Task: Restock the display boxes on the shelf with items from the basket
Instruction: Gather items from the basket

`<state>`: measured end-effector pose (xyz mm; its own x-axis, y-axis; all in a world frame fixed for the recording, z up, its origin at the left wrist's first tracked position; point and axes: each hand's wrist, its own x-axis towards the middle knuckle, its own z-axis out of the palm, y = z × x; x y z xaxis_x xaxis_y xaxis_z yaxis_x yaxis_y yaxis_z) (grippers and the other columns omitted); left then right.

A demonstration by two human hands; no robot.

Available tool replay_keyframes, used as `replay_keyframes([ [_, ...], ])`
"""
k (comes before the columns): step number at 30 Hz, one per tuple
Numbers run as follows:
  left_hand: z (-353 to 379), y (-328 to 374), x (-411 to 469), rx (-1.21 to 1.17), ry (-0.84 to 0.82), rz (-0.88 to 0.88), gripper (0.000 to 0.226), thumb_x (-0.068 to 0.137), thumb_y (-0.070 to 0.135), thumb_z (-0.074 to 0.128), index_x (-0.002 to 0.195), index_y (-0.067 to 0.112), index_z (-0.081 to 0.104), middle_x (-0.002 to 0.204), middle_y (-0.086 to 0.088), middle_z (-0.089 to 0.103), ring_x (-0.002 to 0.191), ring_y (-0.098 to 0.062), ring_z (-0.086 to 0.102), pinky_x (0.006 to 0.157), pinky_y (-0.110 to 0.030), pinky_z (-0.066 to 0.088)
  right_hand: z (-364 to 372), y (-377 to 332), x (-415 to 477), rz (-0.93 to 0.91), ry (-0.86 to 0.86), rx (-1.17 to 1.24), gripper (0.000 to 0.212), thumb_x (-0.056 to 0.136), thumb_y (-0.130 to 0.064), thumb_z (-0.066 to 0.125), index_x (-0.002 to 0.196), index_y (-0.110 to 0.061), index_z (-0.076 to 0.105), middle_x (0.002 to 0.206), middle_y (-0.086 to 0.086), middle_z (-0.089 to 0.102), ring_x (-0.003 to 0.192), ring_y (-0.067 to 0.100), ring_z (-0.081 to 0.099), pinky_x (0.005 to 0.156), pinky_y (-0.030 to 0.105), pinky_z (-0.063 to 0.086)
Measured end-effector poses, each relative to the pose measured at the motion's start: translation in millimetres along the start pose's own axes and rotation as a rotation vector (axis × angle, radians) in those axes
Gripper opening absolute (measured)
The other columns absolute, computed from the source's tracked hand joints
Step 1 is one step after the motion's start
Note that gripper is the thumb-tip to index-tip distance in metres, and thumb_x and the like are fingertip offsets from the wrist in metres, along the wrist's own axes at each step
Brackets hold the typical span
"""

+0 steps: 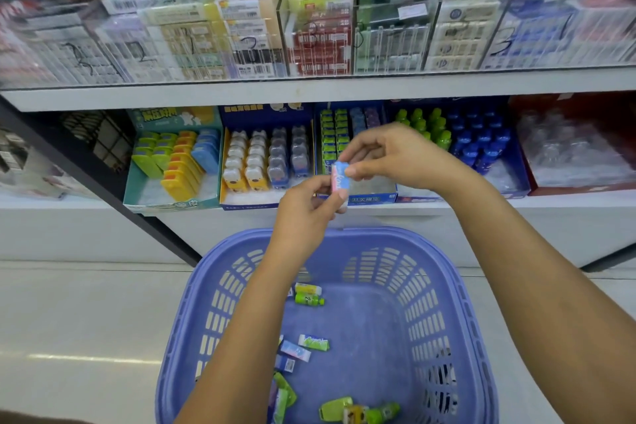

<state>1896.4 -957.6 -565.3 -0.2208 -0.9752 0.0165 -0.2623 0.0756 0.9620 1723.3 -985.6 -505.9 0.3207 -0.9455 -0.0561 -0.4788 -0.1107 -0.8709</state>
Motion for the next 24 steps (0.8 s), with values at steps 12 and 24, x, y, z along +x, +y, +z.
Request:
replay_keyframes([
  [12, 18, -19, 4, 0.823, -0.238, 0.174, 0.060, 0.097, 0.024, 0.048, 0.150, 0.014, 0.023, 0.158, -0.002, 0.020, 0.146, -0.016, 0.013, 0.117, -0.024, 0.011, 0, 46, 22, -0.059, 0.576, -0.303, 0.010, 0.084, -0.008, 0.065, 0.093, -0.003, 0.065, 0.086, 0.014, 0.068, 0.077, 0.024, 0.061, 0.071, 0.032, 0.049],
  [24, 14, -31, 5, 0.830, -0.240, 0.259, 0.064, 0.096, 0.025, 0.049, 0.151, 0.016, 0.017, 0.159, 0.001, 0.015, 0.147, -0.015, 0.008, 0.118, -0.023, 0.004, 12, 65, 33, -0.136, 0.503, -0.510, 0.010, 0.085, -0.005, 0.063, 0.093, 0.000, 0.066, 0.092, 0.014, 0.065, 0.082, 0.026, 0.058, 0.065, 0.020, 0.033],
])
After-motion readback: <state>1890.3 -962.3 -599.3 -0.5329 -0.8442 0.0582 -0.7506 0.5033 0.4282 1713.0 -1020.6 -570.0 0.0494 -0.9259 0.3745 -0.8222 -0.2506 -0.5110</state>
